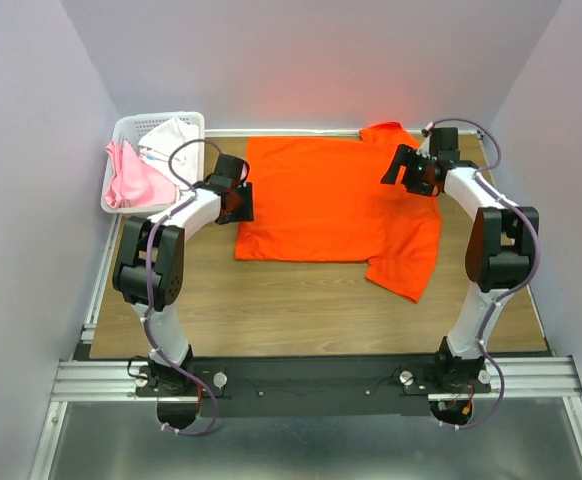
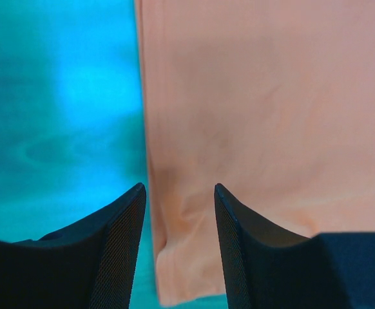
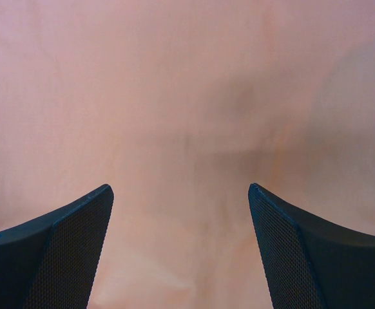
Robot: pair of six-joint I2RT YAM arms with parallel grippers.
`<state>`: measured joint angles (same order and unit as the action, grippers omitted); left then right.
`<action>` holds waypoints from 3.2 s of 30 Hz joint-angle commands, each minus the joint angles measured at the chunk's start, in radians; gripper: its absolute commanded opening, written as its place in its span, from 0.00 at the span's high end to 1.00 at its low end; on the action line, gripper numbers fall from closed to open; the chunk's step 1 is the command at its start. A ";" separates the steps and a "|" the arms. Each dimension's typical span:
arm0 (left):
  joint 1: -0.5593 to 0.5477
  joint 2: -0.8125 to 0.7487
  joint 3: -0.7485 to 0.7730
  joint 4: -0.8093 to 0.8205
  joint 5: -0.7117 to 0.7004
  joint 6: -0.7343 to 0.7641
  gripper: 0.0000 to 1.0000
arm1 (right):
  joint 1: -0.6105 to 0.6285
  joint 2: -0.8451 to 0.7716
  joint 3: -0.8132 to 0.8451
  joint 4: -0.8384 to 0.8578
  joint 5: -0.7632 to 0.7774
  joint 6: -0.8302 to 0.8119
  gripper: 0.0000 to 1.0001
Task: Fold and stack the t-shirts
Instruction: Flatten the tshirt out
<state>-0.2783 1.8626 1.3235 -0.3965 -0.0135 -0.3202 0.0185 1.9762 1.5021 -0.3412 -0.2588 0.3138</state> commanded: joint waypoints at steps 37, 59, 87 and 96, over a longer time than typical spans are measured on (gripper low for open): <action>-0.019 -0.241 -0.428 0.090 0.075 -0.122 0.57 | 0.000 -0.323 -0.407 -0.061 0.046 0.007 0.08; -0.010 -0.175 -0.314 0.085 0.121 -0.037 1.00 | 0.000 -0.418 -0.506 -0.355 0.253 0.134 0.13; 0.031 -0.206 -0.342 0.027 0.165 0.044 1.00 | 0.064 -0.599 -0.764 -0.449 0.265 0.309 0.43; 0.031 -0.233 -0.369 0.025 0.167 0.043 1.00 | 0.084 -0.568 -0.780 -0.426 0.274 0.334 0.53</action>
<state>-0.2497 1.6699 0.9714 -0.3641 0.1287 -0.2909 0.0929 1.4006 0.7380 -0.7792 0.0032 0.6174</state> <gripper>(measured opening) 0.007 0.496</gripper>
